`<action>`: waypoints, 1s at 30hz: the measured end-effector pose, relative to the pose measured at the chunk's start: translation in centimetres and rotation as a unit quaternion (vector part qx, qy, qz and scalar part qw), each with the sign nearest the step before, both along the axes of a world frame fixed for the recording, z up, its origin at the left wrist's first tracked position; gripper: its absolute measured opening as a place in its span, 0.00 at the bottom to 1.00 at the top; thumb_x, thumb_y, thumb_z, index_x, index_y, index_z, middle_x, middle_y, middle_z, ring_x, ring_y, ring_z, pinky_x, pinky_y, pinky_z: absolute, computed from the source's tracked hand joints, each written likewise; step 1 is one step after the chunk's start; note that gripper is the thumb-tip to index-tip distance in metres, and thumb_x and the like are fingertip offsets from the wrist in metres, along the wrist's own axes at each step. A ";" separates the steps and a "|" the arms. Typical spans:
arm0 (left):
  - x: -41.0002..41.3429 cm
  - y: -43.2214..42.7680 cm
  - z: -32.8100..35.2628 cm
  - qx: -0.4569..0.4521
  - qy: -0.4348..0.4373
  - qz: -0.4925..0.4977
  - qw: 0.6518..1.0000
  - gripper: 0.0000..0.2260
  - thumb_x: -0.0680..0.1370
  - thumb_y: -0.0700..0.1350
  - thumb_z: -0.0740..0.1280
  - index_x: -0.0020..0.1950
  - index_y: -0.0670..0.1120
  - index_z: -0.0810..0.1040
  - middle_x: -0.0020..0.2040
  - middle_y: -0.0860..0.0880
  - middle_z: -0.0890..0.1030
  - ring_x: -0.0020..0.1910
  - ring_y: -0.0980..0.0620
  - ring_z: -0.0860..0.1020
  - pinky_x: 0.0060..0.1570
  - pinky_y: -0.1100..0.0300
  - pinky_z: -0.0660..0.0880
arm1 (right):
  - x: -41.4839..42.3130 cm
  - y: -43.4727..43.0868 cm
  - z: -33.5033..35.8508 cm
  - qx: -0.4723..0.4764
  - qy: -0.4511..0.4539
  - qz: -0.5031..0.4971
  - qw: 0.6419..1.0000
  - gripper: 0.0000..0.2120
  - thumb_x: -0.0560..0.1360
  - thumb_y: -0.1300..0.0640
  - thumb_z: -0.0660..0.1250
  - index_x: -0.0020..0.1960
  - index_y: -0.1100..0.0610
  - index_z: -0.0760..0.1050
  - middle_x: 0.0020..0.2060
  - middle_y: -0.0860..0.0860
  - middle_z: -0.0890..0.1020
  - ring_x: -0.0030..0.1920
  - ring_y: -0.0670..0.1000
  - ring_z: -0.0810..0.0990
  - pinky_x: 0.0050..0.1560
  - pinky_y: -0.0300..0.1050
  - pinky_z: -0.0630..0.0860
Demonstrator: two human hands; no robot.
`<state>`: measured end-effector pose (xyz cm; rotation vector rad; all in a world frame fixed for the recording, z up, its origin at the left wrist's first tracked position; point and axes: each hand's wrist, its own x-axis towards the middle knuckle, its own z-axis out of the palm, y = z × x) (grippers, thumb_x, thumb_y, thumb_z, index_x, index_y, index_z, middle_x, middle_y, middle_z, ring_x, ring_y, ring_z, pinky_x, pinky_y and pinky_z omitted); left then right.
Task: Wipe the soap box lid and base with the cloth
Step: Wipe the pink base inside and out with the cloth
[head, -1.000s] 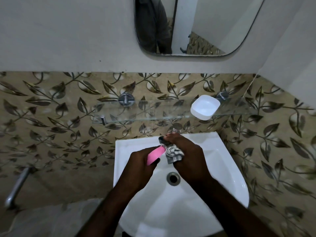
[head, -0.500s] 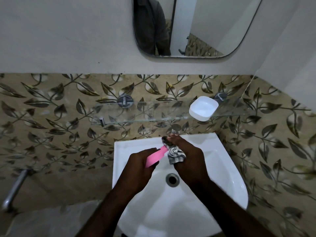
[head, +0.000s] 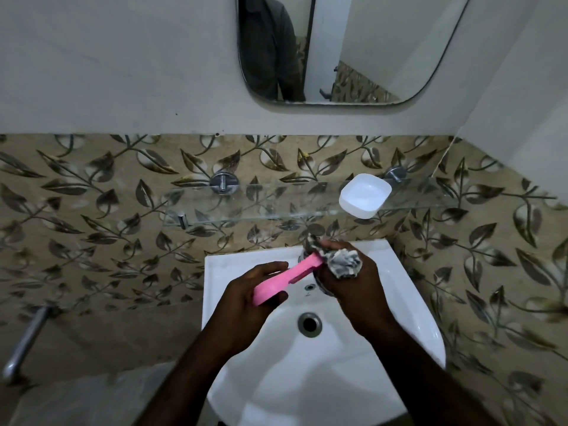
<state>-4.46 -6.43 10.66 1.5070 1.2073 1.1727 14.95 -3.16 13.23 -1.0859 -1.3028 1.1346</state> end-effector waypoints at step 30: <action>0.8 1.5 0.5 0.039 0.197 0.008 0.980 0.06 0.73 0.34 0.66 0.40 0.44 0.80 0.38 0.50 0.83 0.41 0.51 0.81 0.40 0.55 0.77 | -2.7 -2.2 1.3 0.443 -0.445 0.059 0.776 0.15 0.72 0.55 0.66 0.54 0.61 0.83 0.54 0.56 0.84 0.60 0.57 0.80 0.67 0.51 0.67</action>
